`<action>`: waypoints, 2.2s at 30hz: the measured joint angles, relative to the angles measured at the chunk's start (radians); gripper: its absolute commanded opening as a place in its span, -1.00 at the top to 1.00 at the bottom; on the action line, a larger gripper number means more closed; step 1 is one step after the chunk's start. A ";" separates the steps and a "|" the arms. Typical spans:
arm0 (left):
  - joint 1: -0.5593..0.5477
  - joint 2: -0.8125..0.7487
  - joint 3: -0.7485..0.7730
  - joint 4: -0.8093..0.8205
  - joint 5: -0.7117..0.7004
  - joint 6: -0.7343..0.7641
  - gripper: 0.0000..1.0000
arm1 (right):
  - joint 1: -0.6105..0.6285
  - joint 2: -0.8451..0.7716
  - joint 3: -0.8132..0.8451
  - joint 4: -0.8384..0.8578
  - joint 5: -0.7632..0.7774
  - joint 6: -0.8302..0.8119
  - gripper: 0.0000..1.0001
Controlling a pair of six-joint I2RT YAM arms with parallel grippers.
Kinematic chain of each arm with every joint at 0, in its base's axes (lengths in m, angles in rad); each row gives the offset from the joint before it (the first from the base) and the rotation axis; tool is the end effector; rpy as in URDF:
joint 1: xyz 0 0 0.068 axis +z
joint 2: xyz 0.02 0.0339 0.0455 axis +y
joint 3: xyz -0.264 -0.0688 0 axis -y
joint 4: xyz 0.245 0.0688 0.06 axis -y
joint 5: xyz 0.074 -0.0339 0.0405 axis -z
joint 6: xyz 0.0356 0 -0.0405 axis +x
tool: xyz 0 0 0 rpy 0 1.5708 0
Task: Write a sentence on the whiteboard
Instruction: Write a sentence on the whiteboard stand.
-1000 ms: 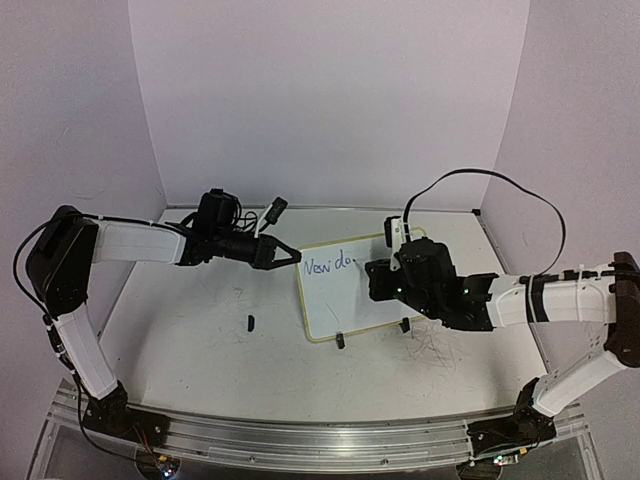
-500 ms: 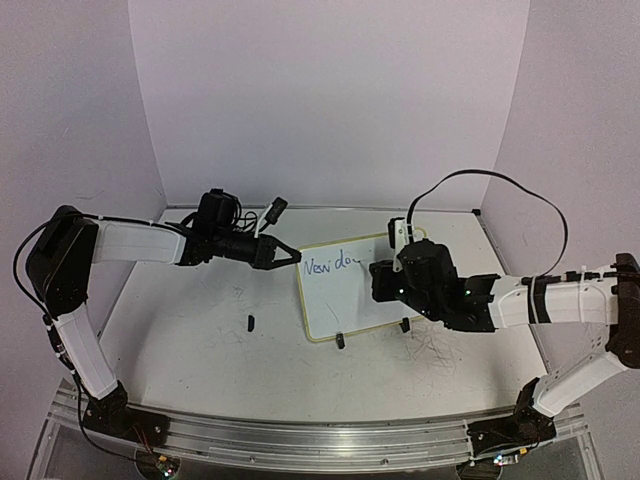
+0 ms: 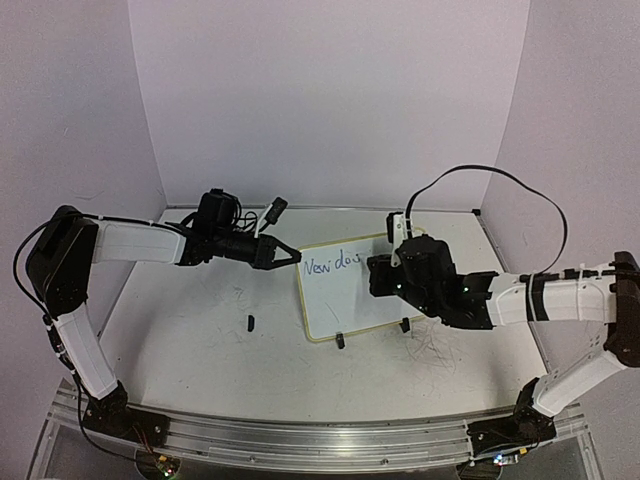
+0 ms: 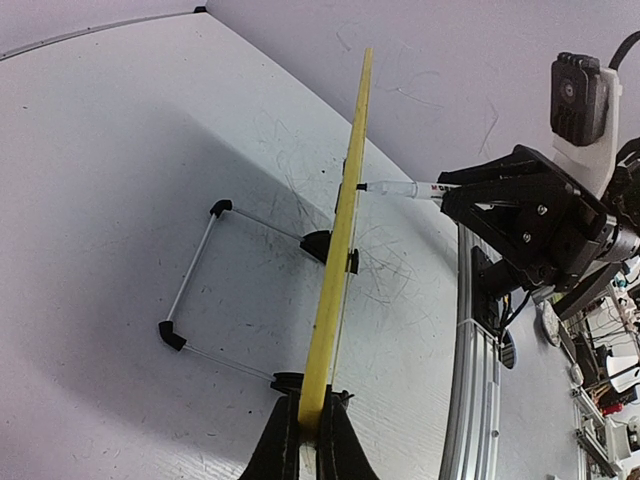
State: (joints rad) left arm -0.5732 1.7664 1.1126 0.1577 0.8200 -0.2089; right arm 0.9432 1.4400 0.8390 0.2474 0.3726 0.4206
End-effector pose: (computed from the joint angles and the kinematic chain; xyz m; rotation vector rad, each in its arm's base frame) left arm 0.3125 -0.2327 0.2243 0.9099 1.9553 -1.3131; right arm 0.1996 0.2531 0.2491 -0.2528 1.9231 0.5632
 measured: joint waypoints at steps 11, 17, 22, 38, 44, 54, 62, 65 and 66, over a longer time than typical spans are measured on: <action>0.000 0.000 0.000 0.000 0.000 0.000 1.00 | 0.001 0.013 0.004 0.003 -0.014 -0.003 1.00; 0.000 0.000 0.000 0.000 0.000 0.000 1.00 | 0.001 0.013 0.004 0.001 -0.025 0.000 1.00; 0.000 0.000 0.000 0.000 0.000 0.000 1.00 | 0.001 0.013 0.003 -0.002 -0.030 0.006 1.00; 0.000 0.000 0.000 0.000 0.000 0.000 1.00 | 0.007 0.004 -0.017 -0.024 -0.005 0.030 1.00; 0.000 0.000 0.000 0.000 -0.001 0.000 1.00 | 0.010 0.004 -0.017 -0.024 0.013 0.030 1.00; 0.000 0.000 0.000 0.000 -0.001 0.000 1.00 | 0.010 0.004 -0.014 -0.022 0.033 0.029 1.00; 0.000 0.000 0.000 0.000 0.000 0.000 1.00 | 0.008 0.010 0.013 -0.021 0.036 0.015 1.00; 0.000 0.000 0.000 0.000 0.000 0.000 1.00 | 0.008 0.015 0.018 -0.018 0.038 0.011 1.00; 0.000 0.000 0.000 0.000 0.000 0.000 1.00 | 0.008 0.017 0.019 -0.017 0.038 0.009 1.00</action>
State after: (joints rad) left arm -0.5732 1.7664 1.1126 0.1574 0.8198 -0.2091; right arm 0.9516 1.4571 0.8579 0.2306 0.4103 0.4297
